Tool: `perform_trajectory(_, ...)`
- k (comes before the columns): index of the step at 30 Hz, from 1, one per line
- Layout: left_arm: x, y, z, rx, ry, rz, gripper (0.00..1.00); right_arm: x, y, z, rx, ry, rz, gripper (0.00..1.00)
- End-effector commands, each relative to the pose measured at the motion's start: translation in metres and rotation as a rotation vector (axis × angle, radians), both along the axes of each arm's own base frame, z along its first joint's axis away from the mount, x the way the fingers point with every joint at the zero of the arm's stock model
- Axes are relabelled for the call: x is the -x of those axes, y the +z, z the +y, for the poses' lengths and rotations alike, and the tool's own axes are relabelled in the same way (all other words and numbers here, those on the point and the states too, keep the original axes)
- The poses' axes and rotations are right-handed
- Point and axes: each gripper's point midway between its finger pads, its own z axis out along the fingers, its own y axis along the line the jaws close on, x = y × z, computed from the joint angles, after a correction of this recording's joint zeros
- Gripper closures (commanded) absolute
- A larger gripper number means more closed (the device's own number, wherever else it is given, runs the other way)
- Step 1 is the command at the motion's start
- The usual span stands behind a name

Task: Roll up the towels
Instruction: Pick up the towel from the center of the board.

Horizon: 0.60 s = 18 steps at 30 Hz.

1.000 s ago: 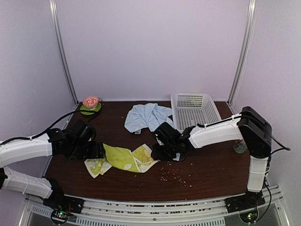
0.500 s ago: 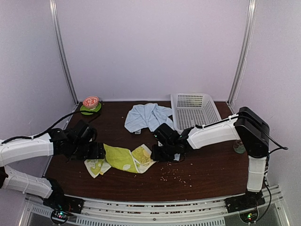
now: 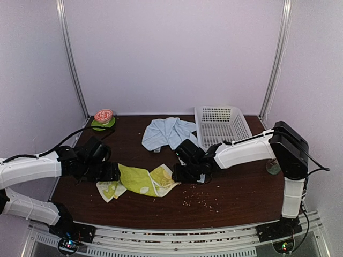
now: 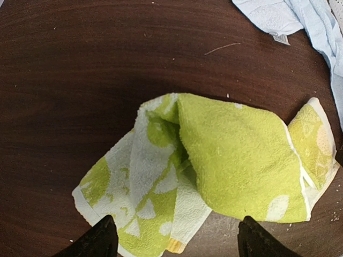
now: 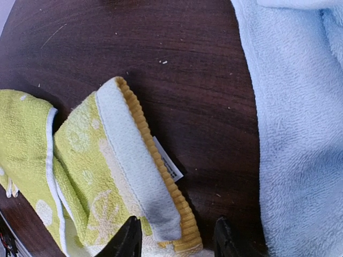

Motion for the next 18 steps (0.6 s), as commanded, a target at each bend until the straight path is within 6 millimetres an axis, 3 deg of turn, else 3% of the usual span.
perform_trajectory(1, -0.008, 0.004, -0.006, 0.023, -0.006, -0.027, 0.21, -0.005, 0.026, 0.005, -0.021, -0.002, -0.049, 0.56)
perform_trajectory(18, -0.007, 0.001, -0.008, 0.022, -0.010, -0.014, 0.21, 0.004, 0.005, 0.017, -0.048, 0.017, 0.022, 0.67)
